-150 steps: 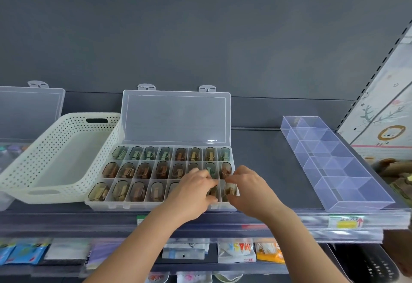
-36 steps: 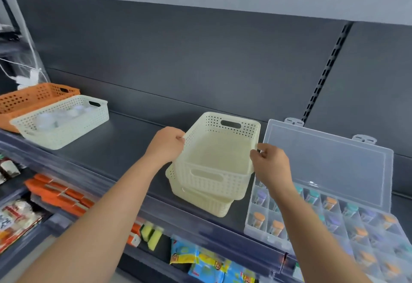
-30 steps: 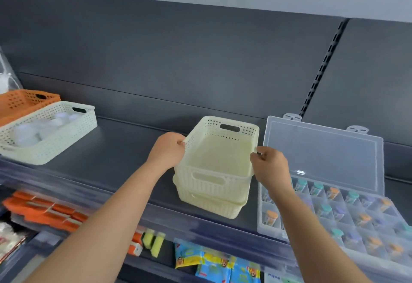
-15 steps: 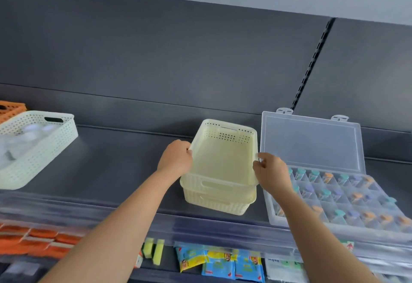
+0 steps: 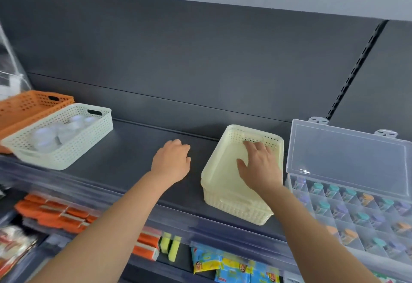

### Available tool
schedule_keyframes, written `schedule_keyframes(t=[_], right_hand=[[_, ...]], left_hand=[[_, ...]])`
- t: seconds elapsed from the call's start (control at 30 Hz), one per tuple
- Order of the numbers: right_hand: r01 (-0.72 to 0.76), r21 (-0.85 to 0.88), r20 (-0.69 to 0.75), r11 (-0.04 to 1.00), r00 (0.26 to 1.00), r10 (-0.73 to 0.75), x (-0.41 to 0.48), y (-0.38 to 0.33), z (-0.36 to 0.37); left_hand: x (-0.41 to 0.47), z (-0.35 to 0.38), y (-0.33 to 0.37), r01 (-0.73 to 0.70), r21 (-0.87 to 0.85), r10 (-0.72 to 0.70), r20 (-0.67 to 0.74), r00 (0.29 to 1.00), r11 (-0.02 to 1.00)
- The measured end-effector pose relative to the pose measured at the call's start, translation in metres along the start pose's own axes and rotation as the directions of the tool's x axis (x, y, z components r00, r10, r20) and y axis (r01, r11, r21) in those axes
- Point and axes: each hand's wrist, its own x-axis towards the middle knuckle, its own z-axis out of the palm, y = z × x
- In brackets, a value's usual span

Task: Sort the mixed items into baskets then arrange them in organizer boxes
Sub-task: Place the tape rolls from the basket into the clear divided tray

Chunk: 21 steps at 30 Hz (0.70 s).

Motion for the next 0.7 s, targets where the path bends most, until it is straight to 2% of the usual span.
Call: schedule_keyframes(t=[0.13,0.37,0.7], right_hand=[[0.164,0.009,0.127,0.986,0.978,-0.164,0.015,-0.051,0.016],[0.415,-0.055,0.304,0.908,0.873,-0.381,0.033,-0.165,0.059],[0.469,0.039,0.389,0.882,0.806,-0.446,0.047,-0.336,0.132]], left_hand=[[-0.014,-0.020,-0.055,0.063,0.195,-0.062,-0.007,0.998,0.979],[-0.042,-0.057,-0.168,0.233,0.321,-0.233,-0.040,0.972,0.918],[-0.055,-0.095,-0.336,0.282,0.347,-0.307,0.016,0.952,0.894]])
